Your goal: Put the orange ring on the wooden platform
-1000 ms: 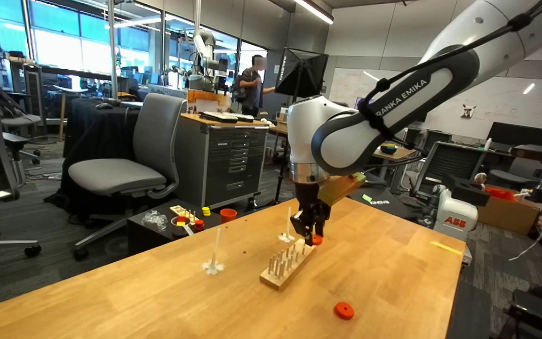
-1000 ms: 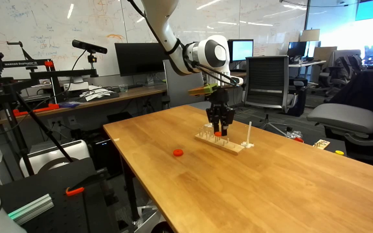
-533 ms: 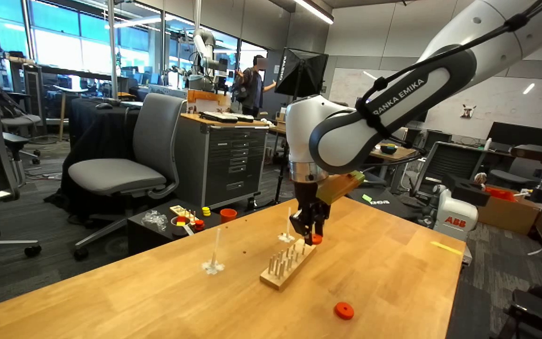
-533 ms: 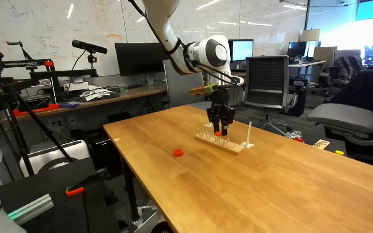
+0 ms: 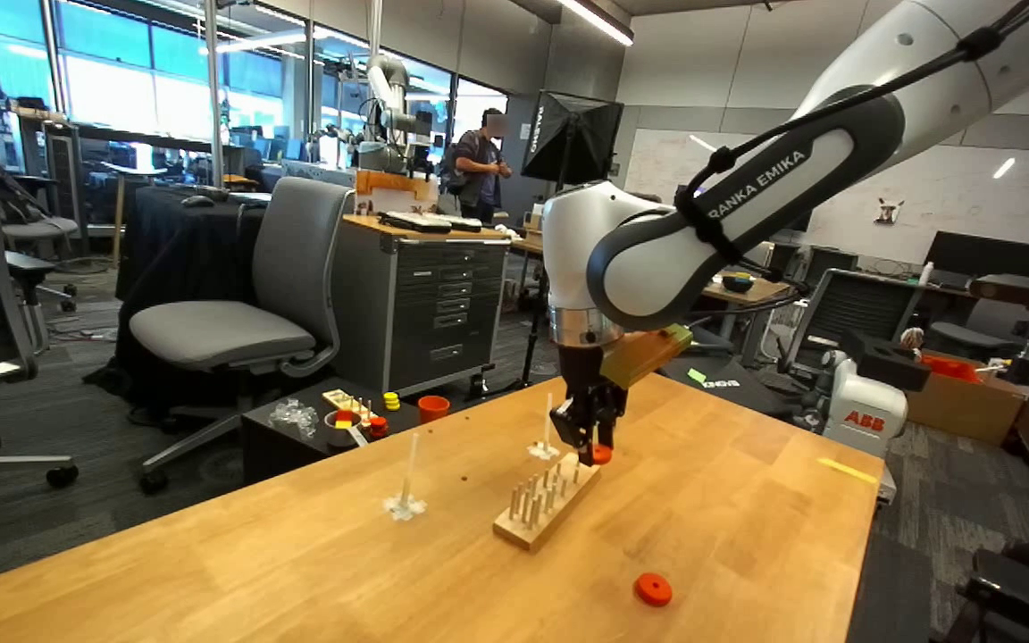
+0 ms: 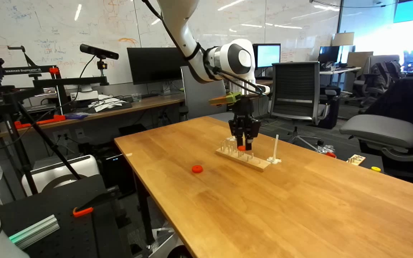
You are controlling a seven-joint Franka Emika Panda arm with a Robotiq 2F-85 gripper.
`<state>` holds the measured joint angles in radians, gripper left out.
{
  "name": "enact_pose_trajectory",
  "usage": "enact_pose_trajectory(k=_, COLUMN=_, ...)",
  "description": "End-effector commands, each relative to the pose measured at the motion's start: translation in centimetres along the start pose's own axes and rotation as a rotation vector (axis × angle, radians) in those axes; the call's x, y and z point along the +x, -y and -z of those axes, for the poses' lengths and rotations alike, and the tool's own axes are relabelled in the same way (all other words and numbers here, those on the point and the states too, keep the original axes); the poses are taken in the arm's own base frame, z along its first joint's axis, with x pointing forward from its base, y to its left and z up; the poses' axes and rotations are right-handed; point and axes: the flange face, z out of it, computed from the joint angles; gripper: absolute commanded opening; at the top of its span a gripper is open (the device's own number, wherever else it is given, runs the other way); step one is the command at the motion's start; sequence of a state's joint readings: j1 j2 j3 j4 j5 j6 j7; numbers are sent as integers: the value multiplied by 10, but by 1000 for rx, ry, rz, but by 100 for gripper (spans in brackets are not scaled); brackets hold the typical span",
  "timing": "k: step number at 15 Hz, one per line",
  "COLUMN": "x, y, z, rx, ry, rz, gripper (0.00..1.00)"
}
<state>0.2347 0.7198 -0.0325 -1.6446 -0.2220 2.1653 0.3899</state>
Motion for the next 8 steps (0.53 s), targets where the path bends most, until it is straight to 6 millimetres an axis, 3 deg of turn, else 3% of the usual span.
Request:
enact_pose_trajectory(k=1, x=2, y=0, z=3, rx=8, ry=-9, rz=-2, gripper=18)
enact_pose_trajectory(k=8, x=8, y=3, z=1, rx=24, ry=-21, rz=14, gripper=18)
